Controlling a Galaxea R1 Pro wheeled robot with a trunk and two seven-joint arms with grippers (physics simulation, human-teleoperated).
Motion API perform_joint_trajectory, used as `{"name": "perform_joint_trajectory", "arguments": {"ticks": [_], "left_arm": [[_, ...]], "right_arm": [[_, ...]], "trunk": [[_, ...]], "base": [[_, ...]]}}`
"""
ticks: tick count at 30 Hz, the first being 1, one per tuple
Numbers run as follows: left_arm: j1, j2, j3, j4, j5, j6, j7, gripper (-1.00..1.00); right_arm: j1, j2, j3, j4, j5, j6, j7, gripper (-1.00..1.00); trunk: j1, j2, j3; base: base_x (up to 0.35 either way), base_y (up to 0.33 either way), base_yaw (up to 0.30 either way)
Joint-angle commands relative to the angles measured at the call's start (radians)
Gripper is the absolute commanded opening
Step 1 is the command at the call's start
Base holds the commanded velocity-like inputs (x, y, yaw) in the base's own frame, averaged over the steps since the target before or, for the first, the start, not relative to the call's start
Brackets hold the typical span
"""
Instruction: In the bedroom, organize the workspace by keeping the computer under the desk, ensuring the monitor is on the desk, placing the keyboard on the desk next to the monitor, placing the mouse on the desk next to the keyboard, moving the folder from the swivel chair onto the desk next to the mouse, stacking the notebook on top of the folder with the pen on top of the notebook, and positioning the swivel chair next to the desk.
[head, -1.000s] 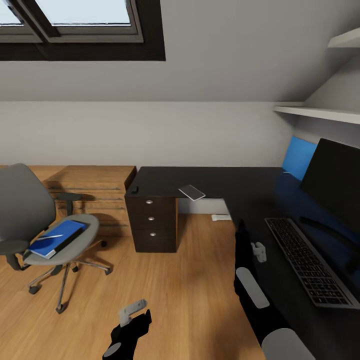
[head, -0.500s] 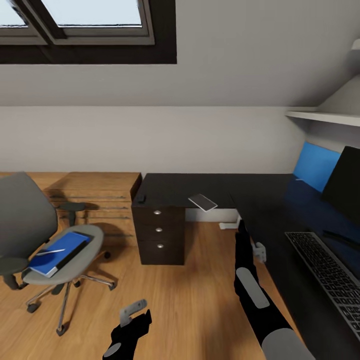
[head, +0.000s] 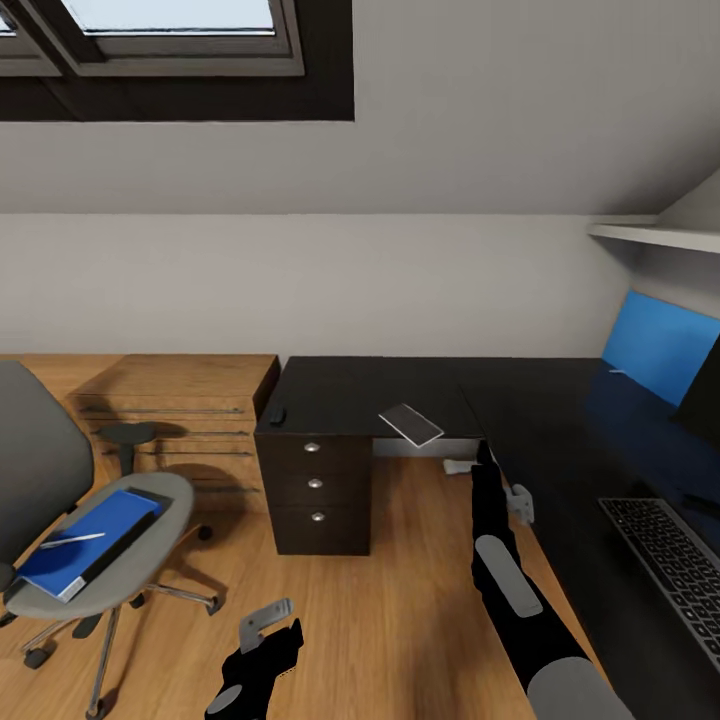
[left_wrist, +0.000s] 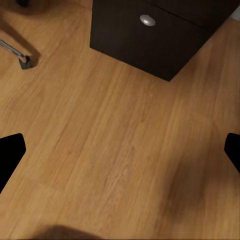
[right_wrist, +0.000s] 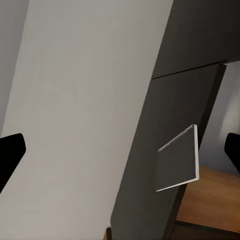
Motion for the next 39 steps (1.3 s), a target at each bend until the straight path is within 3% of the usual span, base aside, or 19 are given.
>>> {"name": "perform_joint_trajectory", "arguments": {"ticks": [1,15,27,34,39], "left_arm": [[-0.001,0.001,-0.003,-0.001,0.008,-0.007,0.004,1.0],[-0.001,0.001,-0.003,-0.001,0.008,-0.009,0.005,1.0],[-0.001,0.0,-0.006,-0.001,0.006,-0.007,0.007,1.0],[-0.001,-0.001,-0.007,-0.001,0.007,-0.008,0.006,1.0],[-0.001,-0.001,-0.007,-0.001,0.007,-0.008,0.007,1.0]], "right_arm": [[-0.001,0.001,0.002,0.001,-0.011,-0.005,0.008,1.0],[0.001,0.009,0.003,0.005,-0.013,-0.014,0.011,1.0],[0.001,0.01,0.017,0.009,-0.011,-0.016,0.005,1.0],[0.001,0.01,0.093,0.01,-0.009,-0.017,-0.001,1.0],[0.001,0.01,0.115,0.01,-0.007,-0.017,-0.026,1.0]], "trunk": [[0.001,-0.001,-0.001],[0.001,-0.001,-0.001],[0.001,-0.001,0.004],[0.001,-0.001,0.007],[0.001,-0.001,0.009]], "base": [[0.317,0.0,0.0],[0.177,0.0,0.001],[0.019,0.0,0.25],[0.268,0.0,0.261],[0.319,0.0,0.267]]}}
